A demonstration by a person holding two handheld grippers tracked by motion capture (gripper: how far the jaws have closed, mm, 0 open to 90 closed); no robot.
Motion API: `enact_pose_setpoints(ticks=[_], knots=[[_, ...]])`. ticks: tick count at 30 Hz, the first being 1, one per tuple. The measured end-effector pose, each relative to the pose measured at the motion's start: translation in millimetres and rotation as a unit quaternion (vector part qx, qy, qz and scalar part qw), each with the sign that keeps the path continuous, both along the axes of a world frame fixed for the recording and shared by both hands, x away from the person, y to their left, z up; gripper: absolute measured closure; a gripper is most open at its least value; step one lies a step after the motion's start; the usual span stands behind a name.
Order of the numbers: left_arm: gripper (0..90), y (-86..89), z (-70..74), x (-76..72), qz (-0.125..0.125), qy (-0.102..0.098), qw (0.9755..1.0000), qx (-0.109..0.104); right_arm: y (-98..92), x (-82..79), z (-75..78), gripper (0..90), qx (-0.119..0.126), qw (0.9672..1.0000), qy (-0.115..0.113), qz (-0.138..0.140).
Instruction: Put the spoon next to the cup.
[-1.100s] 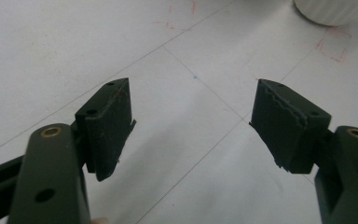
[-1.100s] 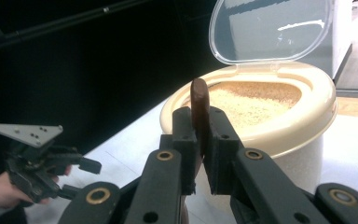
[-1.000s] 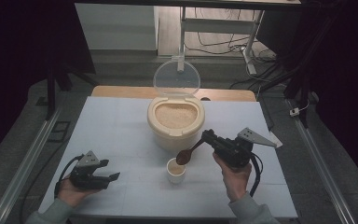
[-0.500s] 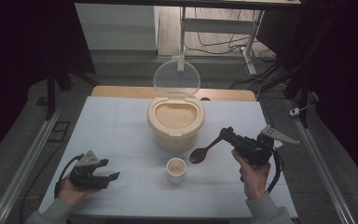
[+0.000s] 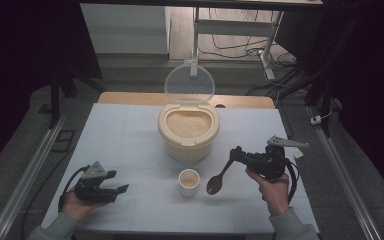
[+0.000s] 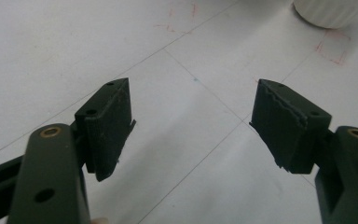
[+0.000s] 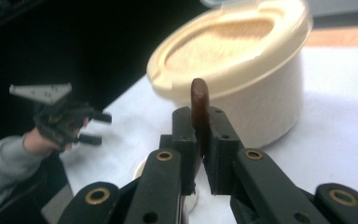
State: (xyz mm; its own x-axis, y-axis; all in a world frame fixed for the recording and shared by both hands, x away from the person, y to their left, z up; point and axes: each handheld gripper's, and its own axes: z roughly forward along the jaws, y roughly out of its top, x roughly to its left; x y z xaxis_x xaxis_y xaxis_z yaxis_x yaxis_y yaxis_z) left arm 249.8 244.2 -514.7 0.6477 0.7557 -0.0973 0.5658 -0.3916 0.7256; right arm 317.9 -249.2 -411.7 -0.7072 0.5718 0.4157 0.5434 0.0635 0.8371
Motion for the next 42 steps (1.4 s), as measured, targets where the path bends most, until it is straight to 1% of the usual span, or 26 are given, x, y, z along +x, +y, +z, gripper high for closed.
enact_pose_setpoints(ticks=[2,4,9,12,16,18,20,23,26,28,33,39,41,42], knots=[[28.4,-0.3,-0.3,0.5,0.000,0.001,1.0000,0.000,3.7,0.7,-3.0,83.4,-0.012,0.9999,0.009,0.005],[28.4,-0.5,-0.7,0.8,0.000,0.002,1.0000,0.000,6.8,1.8,-5.9,83.4,-0.026,0.9995,0.014,0.011],[28.4,-0.8,-0.7,0.7,-0.001,0.002,1.0000,0.001,12.5,5.4,-13.6,83.4,-0.039,0.9983,0.037,0.023],[28.4,-0.9,-0.7,0.6,-0.001,0.002,1.0000,0.001,16.2,8.3,-20.5,83.2,-0.049,0.9969,0.053,0.030],[28.4,-1.1,-0.9,0.8,-0.003,0.002,1.0000,0.003,22.0,13.7,-31.4,83.2,-0.061,0.9942,0.077,0.044],[28.4,-1.2,-0.9,0.8,-0.003,0.002,1.0000,0.003,23.7,17.1,-35.4,83.1,-0.054,0.9935,0.089,0.047],[28.4,-1.4,-1.1,0.8,-0.003,0.002,1.0000,0.004,25.1,20.4,-37.0,83.0,-0.053,0.9928,0.096,0.047],[28.4,-1.5,-1.6,1.4,-0.004,0.003,1.0000,0.004,28.1,26.3,-39.1,81.7,-0.066,0.9925,0.093,0.045],[28.4,-1.8,-1.7,1.7,-0.004,0.003,1.0000,0.006,31.3,33.6,-44.1,80.7,-0.068,0.9923,0.096,0.039],[28.4,-2.1,-1.8,1.5,-0.004,0.003,1.0000,0.006,33.7,38.4,-48.1,79.4,-0.075,0.9922,0.093,0.035],[28.4,-1.8,-1.7,1.5,-0.003,0.002,1.0000,0.006,37.4,49.7,-60.5,75.5,-0.097,0.9908,0.094,0.012],[28.4,-2.0,-1.8,1.4,-0.003,0.002,1.0000,0.007,41.9,59.4,-78.2,69.2,-0.133,0.9873,0.085,-0.013],[28.4,-2.0,-1.8,1.4,-0.003,0.002,1.0000,0.006,43.7,61.6,-84.4,66.4,-0.151,0.9849,0.082,-0.019],[28.4,-2.1,-1.8,1.5,-0.003,0.002,1.0000,0.006,45.0,62.2,-87.4,65.3,-0.161,0.9837,0.077,-0.021]])
